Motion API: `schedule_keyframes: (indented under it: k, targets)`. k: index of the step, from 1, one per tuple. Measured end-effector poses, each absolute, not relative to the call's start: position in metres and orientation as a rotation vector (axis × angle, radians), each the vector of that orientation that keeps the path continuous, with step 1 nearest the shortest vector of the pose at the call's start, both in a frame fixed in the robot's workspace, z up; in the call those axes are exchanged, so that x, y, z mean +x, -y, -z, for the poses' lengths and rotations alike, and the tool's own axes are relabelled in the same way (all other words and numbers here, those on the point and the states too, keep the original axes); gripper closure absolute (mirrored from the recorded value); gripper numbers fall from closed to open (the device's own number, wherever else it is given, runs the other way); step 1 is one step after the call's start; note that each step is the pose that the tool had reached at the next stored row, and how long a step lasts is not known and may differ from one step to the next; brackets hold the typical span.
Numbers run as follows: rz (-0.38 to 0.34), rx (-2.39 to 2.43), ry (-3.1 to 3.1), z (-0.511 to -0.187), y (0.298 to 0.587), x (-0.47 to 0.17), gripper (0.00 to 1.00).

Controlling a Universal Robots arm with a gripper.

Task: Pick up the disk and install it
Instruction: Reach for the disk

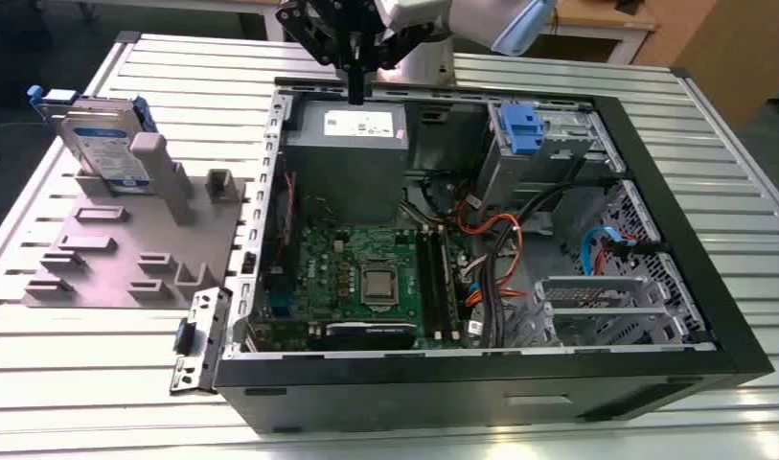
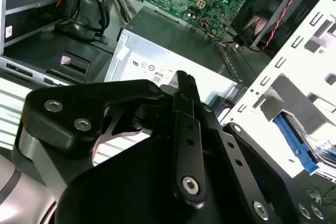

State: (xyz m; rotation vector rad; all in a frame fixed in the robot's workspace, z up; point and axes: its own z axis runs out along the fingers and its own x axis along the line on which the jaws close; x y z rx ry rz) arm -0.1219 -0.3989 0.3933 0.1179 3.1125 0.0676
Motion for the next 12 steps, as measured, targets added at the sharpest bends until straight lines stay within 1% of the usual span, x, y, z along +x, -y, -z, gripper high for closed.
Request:
schedule_keyframes:
  k: [12]
  targets:
    - [-0.068, 0.118, -3.112, -0.3933, 0.3989, -0.124, 0.89]
